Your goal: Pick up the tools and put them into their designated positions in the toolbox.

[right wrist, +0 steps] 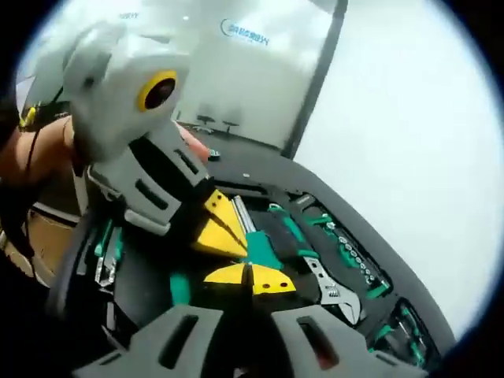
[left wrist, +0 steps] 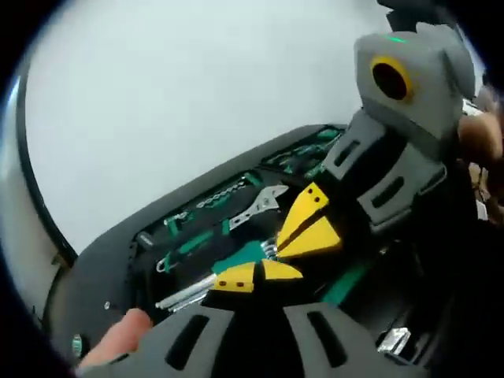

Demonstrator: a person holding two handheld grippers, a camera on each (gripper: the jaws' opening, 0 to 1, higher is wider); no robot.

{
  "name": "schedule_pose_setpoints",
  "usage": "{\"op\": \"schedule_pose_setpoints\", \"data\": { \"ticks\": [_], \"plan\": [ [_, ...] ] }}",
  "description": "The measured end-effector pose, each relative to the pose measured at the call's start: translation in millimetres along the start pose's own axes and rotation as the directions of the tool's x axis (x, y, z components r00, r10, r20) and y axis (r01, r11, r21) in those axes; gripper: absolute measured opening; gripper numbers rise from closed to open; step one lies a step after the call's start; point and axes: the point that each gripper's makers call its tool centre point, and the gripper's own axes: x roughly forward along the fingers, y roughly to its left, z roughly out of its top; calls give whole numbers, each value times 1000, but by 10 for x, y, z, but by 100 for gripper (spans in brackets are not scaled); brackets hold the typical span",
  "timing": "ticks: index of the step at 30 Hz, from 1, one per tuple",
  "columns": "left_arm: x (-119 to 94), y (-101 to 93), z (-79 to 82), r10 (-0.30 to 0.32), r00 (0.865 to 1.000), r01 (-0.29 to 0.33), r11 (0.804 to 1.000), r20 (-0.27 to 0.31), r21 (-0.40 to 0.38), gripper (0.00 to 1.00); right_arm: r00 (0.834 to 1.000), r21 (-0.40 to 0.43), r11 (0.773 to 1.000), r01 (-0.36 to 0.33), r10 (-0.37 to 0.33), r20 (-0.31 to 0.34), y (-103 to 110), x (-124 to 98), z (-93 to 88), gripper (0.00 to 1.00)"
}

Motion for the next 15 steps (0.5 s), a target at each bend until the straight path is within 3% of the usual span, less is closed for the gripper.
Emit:
{"op": "schedule_pose_setpoints", "data": {
  "ticks": [1, 4, 5, 7, 8, 9, 10, 11, 12, 13, 14, 15],
  "plan": [
    [13, 18, 49, 4, 1000, -5, 1000, 30, 18, 0, 998, -6, 999, 49, -49, 45, -99, 16, 66, 0],
    [21, 64, 64, 13, 1000, -13, 1000, 24, 21, 0, 1000, 46, 999, 3, -3, -4, -73, -60, 46, 0],
    [18, 74, 70, 16, 1000, -17, 1000, 21, 16, 0, 999, 104, 995, 5, -9, 34, -118, -99, 113, 0],
    [-5, 96, 69, 22, 1000, -22, 1000, 15, -21, 0, 990, 314, 949, 30, -73, 124, -318, -220, 336, 0],
    [-58, 93, 44, -11, 1000, 10, 996, -7, -88, 0, 984, 370, 928, 45, -105, 144, -486, -191, 430, 0],
    [-99, 153, -1, -25, 999, 21, 992, -31, -123, 0, 993, 311, 950, 21, -57, 106, -435, -139, 419, 0],
    [-202, 383, -99, 48, 996, -64, 972, -75, -225, 0, 998, 220, 976, -11, -3, 63, -345, -19, 429, 0],
    [-254, 485, -80, 72, 996, -83, 969, -52, -231, 0, 999, 193, 980, -48, 42, 35, -272, 63, 419, 0],
    [-288, 550, -36, 79, 997, -79, 971, -11, -226, 0, 993, 184, 978, -99, 108, -40, -173, 169, 342, 0],
    [-294, 559, -4, 73, 997, -65, 968, 22, -242, 0, 993, 166, 982, -95, 105, -56, -164, 236, 357, 0],
    [-293, 540, -61, 67, 998, -67, 970, -11, -234, 0, 991, 149, 983, -103, 114, -68, -143, 287, 363, 0],
    [-288, 527, -124, 64, 997, -73, 977, -53, -198, 0, 976, 154, 978, -143, 165, -142, -32, 290, 280, 0]
  ]
}}
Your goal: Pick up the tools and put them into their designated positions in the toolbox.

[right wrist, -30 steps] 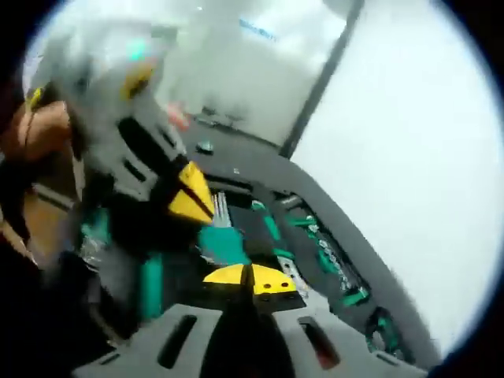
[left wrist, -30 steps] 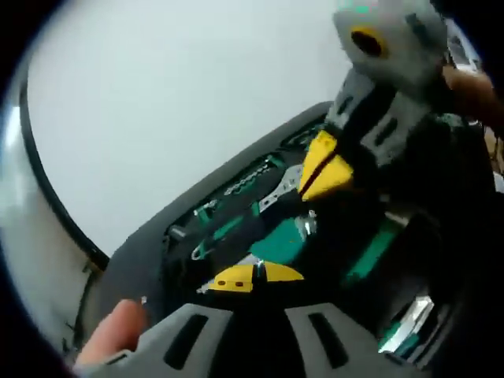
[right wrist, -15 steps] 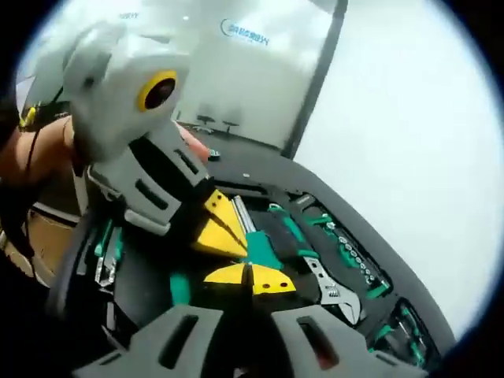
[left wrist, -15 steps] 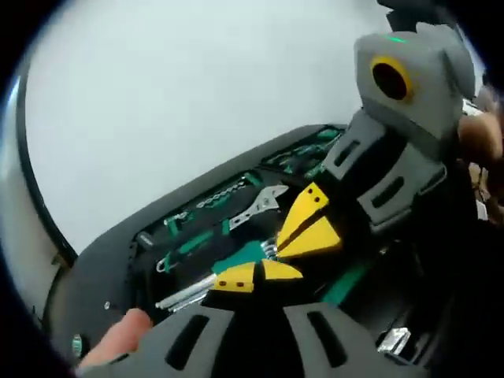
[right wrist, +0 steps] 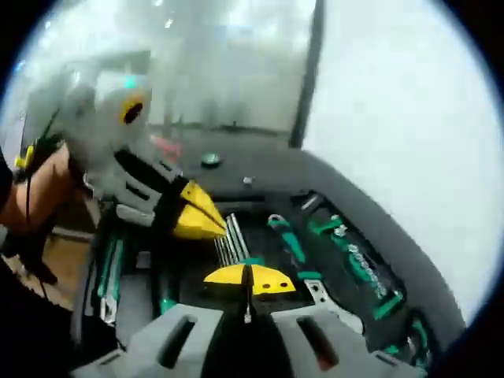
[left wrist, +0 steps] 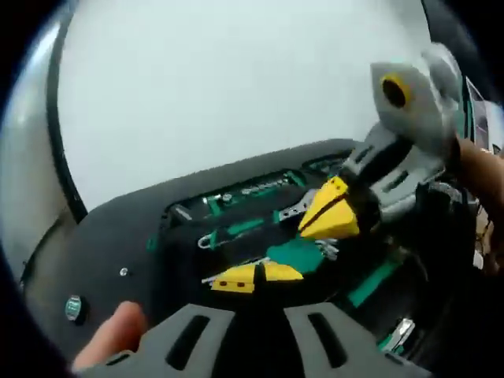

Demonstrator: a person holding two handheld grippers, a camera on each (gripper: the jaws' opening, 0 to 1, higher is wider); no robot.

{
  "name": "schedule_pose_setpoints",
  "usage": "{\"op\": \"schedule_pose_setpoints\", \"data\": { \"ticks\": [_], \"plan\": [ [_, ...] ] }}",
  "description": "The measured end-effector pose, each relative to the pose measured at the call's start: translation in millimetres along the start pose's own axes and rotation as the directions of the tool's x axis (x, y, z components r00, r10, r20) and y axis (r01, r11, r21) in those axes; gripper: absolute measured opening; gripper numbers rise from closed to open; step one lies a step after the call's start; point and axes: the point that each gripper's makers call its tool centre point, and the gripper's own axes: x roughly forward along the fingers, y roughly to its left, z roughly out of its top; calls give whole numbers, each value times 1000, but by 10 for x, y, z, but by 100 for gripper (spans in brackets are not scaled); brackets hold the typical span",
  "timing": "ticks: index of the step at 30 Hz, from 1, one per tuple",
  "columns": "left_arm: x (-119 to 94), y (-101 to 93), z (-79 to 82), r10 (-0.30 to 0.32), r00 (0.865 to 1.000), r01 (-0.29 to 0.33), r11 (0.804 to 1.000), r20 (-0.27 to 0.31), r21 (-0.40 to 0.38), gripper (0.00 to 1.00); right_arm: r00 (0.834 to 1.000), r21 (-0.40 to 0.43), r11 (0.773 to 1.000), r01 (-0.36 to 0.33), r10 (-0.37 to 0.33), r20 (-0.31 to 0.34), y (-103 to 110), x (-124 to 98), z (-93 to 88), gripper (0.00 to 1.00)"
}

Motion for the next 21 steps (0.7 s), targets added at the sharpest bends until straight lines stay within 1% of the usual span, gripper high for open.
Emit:
{"op": "schedule_pose_setpoints", "data": {
  "ticks": [1, 2, 3, 4, 5, 6, 7, 10, 11, 12, 13, 14, 15, 16, 17, 18, 19, 20, 21],
  "plan": [
    [22, -21, -34, -4, 1000, 5, 999, -22, 52, 0, 1000, 5, 1000, -11, 11, -14, 23, 14, -14, 0],
    [104, -32, -63, 2, 999, 2, 996, -40, 91, 0, 997, 5, 999, -42, 42, -57, 80, 55, -80, 0],
    [134, -51, -85, -8, 999, 12, 995, -43, 102, 0, 999, 5, 1000, -30, 30, -11, 80, 54, -32, 0],
    [191, -59, 14, -14, 999, 11, 997, 45, 78, 0, 998, -14, 998, -53, 53, -35, 102, 37, -38, 0],
    [185, -47, -61, -16, 1000, 15, 998, 13, 67, 0, 997, 2, 998, -66, 66, -51, 81, 51, -41, 0],
    [176, -49, -82, -33, 999, 33, 999, 8, 30, 0, 997, -8, 998, -65, 65, -53, 70, 53, -35, 0],
    [169, -44, -88, -37, 999, 37, 999, 4, 25, 0, 996, -11, 998, -65, 64, -55, 86, 49, -41, 0],
    [186, -66, -76, -33, 999, 32, 995, 1, 95, 0, 998, -38, 999, -36, 34, -48, 126, 50, -42, 0],
    [189, -71, -77, -31, 1000, 31, 995, 0, 97, 0, 998, -33, 999, -31, 29, -50, 118, 51, -41, 0],
    [200, -76, -98, -23, 1000, 24, 993, -6, 115, 0, 998, -43, 999, -31, 29, -60, 131, 77, -31, 0],
    [196, -78, -103, -19, 1000, 19, 993, -1, 117, 0, 998, -54, 998, -24, 20, -65, 128, 78, -31, 0],
    [208, -70, -111, -10, 1000, 9, 993, 8, 114, 0, 997, -77, 997, -1, -4, -73, 121, 87, -25, 0],
    [209, -67, -111, -5, 1000, 3, 994, 17, 113, 0, 998, -55, 998, 0, -4, -68, 78, 111, -42, 0],
    [216, -72, -98, -5, 1000, 2, 994, 22, 111, 0, 998, -47, 998, 49, -50, -37, -8, 144, -34, 0],
    [217, -68, -94, -1, 1000, -2, 995, 24, 104, 0, 996, -66, 994, 84, -85, -10, -18, 137, -8, 0],
    [229, -64, -90, 3, 1000, -5, 995, 27, 96, 0, 994, -46, 993, 108, -107, 15, 9, 114, -16, 0],
    [230, -64, -89, 4, 1000, -7, 995, 28, 95, 0, 994, -49, 993, 108, -107, 20, 20, 90, -24, 0],
    [228, -65, -88, 6, 1000, -9, 995, 29, 96, 0, 997, 6, 997, 78, -78, 15, 65, 36, -42, 0],
    [227, -60, -85, 7, 999, -10, 995, 31, 98, 0, 999, 51, 997, 50, -49, -18, 94, -7, -86, 0]
  ]
}}
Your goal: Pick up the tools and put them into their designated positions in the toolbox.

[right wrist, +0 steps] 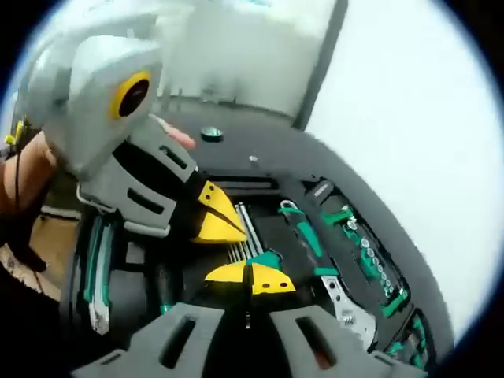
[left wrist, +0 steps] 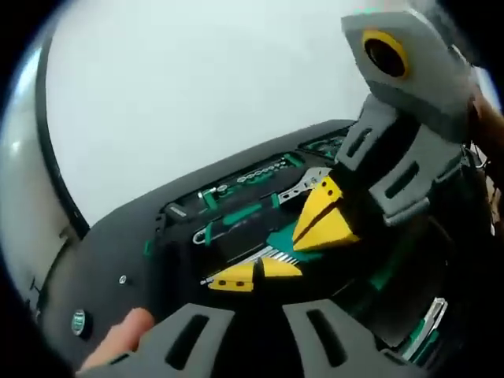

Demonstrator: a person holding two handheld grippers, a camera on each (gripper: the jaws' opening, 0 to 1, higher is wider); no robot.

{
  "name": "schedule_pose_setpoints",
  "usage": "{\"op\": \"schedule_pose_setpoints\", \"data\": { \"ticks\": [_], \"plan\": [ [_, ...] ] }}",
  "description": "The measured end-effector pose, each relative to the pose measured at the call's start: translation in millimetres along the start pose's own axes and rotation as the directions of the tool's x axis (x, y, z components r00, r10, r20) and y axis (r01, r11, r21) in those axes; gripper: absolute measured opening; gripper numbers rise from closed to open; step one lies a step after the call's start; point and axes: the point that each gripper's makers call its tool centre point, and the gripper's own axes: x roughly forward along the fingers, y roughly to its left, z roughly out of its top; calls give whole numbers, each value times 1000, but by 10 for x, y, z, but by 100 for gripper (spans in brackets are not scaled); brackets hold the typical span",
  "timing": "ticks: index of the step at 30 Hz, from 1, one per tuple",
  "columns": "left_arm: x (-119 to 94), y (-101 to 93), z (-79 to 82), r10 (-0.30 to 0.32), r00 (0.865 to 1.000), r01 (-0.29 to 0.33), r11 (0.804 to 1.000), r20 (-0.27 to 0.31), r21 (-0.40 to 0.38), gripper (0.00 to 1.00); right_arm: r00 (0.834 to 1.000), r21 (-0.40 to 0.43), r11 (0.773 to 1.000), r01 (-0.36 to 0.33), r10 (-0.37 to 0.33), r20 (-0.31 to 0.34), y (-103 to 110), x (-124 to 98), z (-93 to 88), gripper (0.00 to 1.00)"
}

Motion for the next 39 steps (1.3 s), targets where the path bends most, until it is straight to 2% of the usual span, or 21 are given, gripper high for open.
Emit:
{"op": "schedule_pose_setpoints", "data": {
  "ticks": [4, 12, 14, 15, 17, 19, 21, 22, 23, 24, 25, 26, 27, 28, 30, 33, 35, 36, 37, 38, 39],
  "plan": [
    [19, 1, 7, -12, 1000, 12, 1000, 13, -3, 0, 997, -90, 996, 4, -11, -74, 51, 12, 32, 0],
    [3, -38, 29, 3, 1000, -2, 999, -17, 54, 0, 987, -104, 995, -7, -10, -159, 13, 64, 6, 0],
    [-6, -60, 55, 13, 1000, -13, 999, -15, 53, 0, 983, -157, 987, -10, -19, -181, 185, 42, -69, 0],
    [-34, -85, 65, 11, 1000, -10, 998, -16, 66, 0, 981, -194, 981, 28, -64, -182, -37, 176, -13, 0],
    [-63, -100, 115, -4, 1000, 3, 997, 17, 75, 0, 990, -171, 983, 67, -86, -109, -144, 254, 81, 0],
    [-106, -85, 116, -20, 999, 20, 1000, 48, -4, 0, 1000, 86, 996, 8, -6, -22, -10, -65, 108, 0],
    [-272, 290, -52, 106, 994, -101, 982, 23, -159, 0, 994, 185, 982, 20, -40, 105, -184, -436, 276, 0],
    [-407, 571, -129, 175, 982, -146, 942, 69, -301, 1, 979, 194, 979, 65, -100, 176, -339, -660, 349, 0],
    [-496, 750, -176, 216, 971, -162, 911, 102, -380, 9, 949, 193, 971, 138, -186, 255, -500, -934, 391, 0],
    [-636, 1022, -309, 281, 950, -190, 864, 134, -466, 19, 893, 197, 951, 238, -294, 340, -640, -1286, 384, 0],
    [-677, 1173, -382, 310, 941, -209, 850, 136, -484, 30, 824, 210, 921, 328, -388, 413, -718, -1638, 336, 2],
    [-615, 1453, -548, 346, 930, -230, 809, 122, -541, 33, 805, 208, 914, 348, -405, 433, -729, -1722, 312, 5],
    [-602, 1558, -631, 369, 925, -252, 776, 92, -579, 33, 740, 236, 871, 430, -490, 460, -768, -1986, 170, 8],
    [-529, 1665, -690, 387, 919, -280, 773, 73, -569, 32, 707, 226, 845, 485, -531, 468, -773, -2125, 58, 10],
    [-355, 1764, -735, 387, 921, -293, 776, 55, -558, 31, 629, 174, 755, 632, -632, 453, -766, -2407, -254, 10],
    [57, 1771, -797, 337, 941, -279, 790, 6, -546, 31, 551, 119, 647, 753, -719, 425, -728, -2686, -668, 10],
    [253, 1707, -868, 301, 953, -281, 820, -42, -498, 31, 470, 120, 554, 824, -785, 403, -785, -2940, -963, 10],
    [271, 1801, -754, 342, 940, -309, 863, 12, -399, 29, 433, 84, 496, 864, -819, 377, -823, -3071, -1139, 9],
    [299, 1837, -796, 350, 936, -330, 860, -20, -390, 25, 396, 70, 453, 889, -836, 379, -851, -3161, -1222, 9],
    [344, 1866, -781, 341, 940, -317, 851, -18, -419, 19, 345, 37, 386, 922, -860, 376, -867, -3291, -1346, 9],
    [327, 1786, -857, 308, 948, -307, 809, -85, -502, 8, 315, 24, 347, 938, -876, 365, -888, -3355, -1424, 9]
  ]
}}
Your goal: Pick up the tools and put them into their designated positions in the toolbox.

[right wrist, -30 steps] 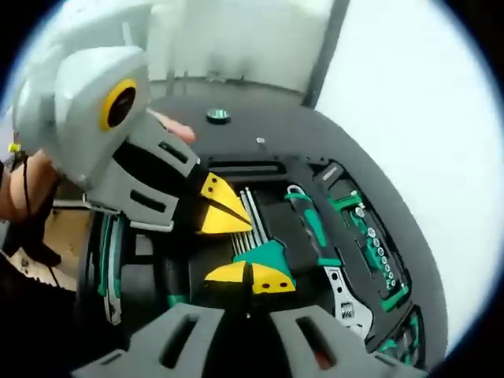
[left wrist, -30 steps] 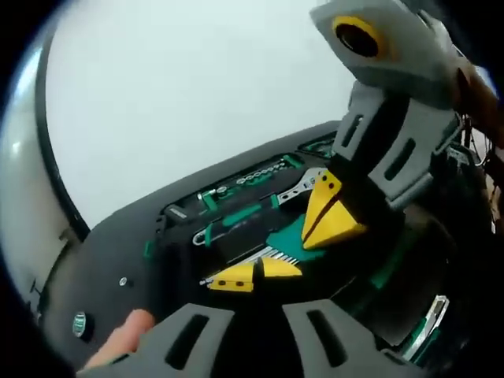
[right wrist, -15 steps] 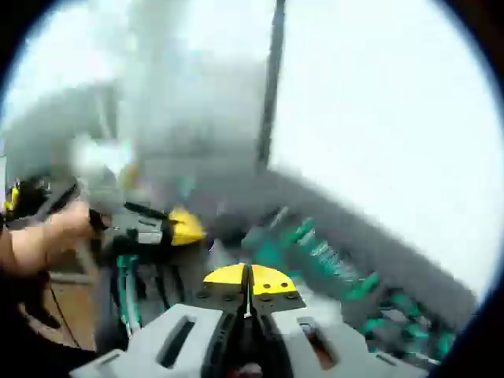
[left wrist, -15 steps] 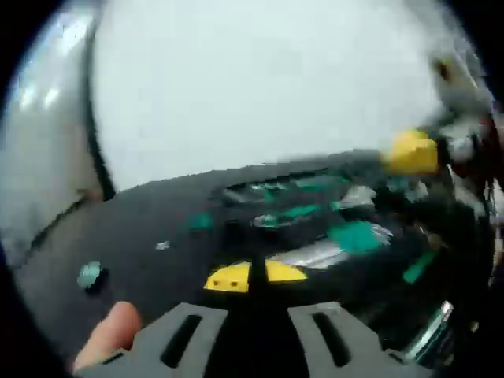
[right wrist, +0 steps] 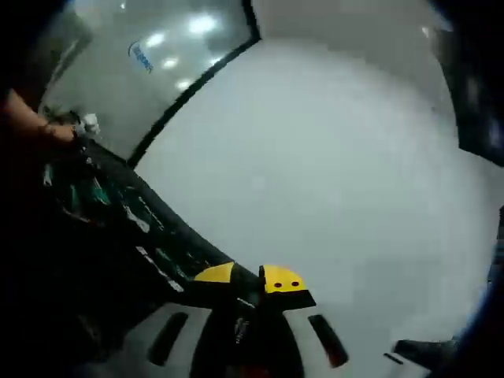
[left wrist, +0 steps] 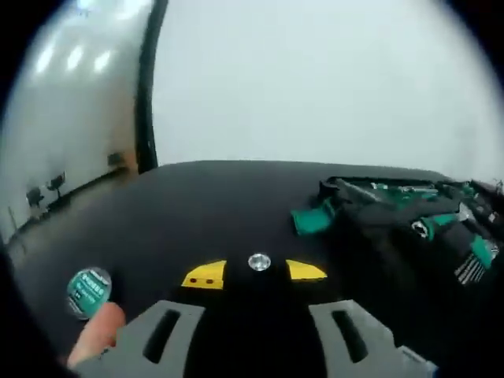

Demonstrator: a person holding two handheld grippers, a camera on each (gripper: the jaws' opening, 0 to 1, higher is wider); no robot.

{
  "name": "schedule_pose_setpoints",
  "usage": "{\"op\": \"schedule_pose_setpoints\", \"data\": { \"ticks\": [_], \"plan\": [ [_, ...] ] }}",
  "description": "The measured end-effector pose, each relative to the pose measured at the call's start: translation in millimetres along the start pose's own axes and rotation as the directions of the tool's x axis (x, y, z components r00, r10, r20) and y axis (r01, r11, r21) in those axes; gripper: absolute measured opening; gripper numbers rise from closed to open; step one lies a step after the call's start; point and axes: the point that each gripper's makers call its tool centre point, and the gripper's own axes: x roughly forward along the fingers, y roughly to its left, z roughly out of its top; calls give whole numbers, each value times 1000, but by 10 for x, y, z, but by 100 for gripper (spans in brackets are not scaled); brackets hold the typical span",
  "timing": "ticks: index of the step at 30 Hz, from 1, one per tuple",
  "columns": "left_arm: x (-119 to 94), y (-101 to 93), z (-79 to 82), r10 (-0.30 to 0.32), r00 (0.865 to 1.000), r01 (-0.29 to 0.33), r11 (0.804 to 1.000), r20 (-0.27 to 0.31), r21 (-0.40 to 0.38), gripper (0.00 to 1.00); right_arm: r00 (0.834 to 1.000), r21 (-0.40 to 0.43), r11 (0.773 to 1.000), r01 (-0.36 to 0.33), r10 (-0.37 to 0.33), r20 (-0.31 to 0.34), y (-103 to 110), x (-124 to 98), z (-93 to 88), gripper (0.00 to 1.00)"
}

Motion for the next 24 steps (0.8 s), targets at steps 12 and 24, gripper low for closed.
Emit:
{"op": "schedule_pose_setpoints", "data": {
  "ticks": [12, 24],
  "plan": [
    [-285, -1766, 788, -311, 948, 290, 930, 62, 224, 7, 1000, -83, 997, 7, -5, 17, 161, -19, -217, 9],
    [73, -2195, 372, -385, 918, 396, 882, -95, 254, 28, 1000, -7, 1000, 14, -14, -4, 73, -22, -285, 9]
  ]
}}
